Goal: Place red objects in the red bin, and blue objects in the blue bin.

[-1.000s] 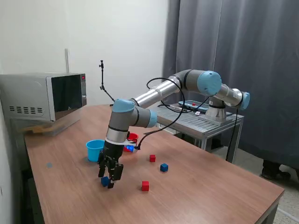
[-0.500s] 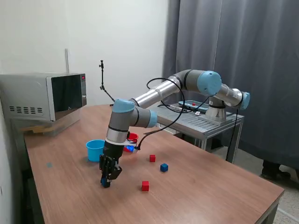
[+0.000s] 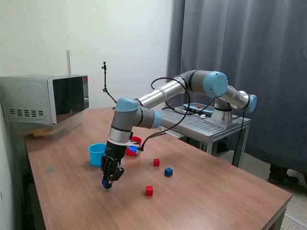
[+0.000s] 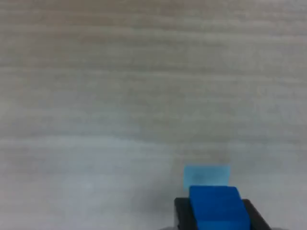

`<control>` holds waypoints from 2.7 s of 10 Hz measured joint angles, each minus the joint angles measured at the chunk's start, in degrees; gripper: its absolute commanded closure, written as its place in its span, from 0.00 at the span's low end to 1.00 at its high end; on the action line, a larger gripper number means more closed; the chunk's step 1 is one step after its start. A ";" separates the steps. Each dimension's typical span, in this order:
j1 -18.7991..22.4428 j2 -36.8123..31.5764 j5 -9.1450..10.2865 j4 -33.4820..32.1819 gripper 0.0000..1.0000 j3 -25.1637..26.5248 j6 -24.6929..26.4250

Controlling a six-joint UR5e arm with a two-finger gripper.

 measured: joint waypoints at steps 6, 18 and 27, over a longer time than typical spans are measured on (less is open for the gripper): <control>-3.15 -10.78 -5.52 -0.09 1.00 9.45 0.51; -10.04 -15.33 -9.71 -0.33 1.00 17.09 3.06; -10.96 -13.86 -7.04 -0.48 0.00 16.84 3.13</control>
